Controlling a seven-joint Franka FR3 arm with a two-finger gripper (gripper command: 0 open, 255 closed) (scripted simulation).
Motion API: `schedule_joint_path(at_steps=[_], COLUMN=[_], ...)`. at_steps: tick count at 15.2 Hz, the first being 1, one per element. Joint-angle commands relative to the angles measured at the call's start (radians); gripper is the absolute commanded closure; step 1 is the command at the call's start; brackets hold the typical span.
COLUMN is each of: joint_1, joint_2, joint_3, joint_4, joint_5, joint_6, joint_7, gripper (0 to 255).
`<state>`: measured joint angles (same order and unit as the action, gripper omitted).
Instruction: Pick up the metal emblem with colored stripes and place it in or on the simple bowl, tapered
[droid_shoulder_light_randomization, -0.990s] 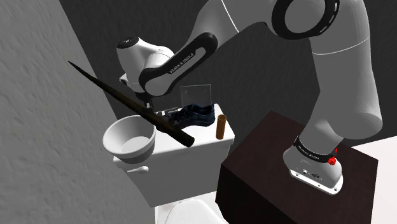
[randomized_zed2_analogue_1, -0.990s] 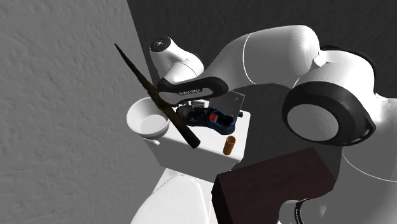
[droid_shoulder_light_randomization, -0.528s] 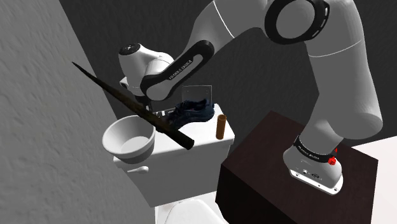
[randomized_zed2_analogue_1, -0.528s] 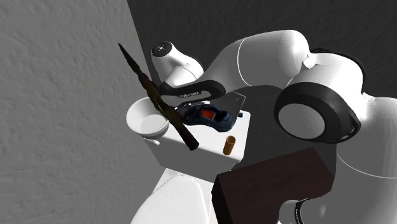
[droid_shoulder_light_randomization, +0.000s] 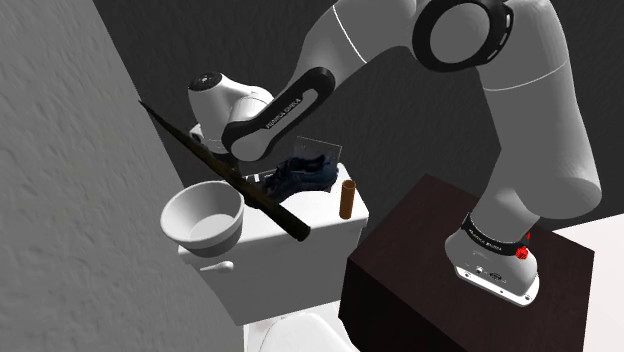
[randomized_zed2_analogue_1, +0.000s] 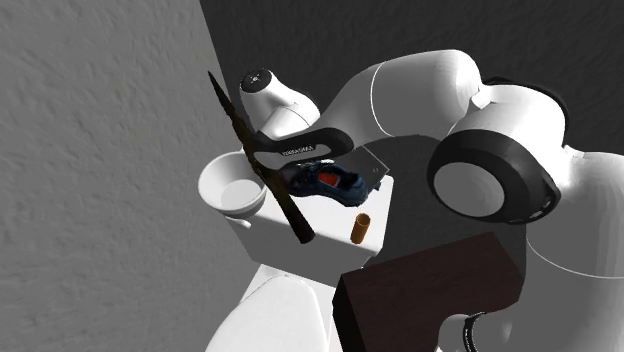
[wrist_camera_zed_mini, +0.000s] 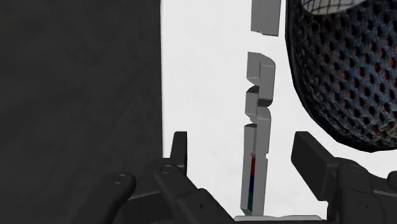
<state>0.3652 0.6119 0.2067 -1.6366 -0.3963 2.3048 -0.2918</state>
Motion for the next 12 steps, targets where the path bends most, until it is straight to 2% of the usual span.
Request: schedule_joint_path(at_steps=[1, 9, 12], joint_1=[0.002, 0.006, 0.002], joint_2=[0.01, 0.008, -0.015], joint_3=[0.0, 0.001, 0.007], joint_4=[-0.005, -0.012, -0.007], joint_5=[0.001, -0.001, 0.009], joint_6=[-0.015, -0.012, -0.039], joint_7=[-0.001, 0.005, -0.005], gripper=[255, 255, 255])
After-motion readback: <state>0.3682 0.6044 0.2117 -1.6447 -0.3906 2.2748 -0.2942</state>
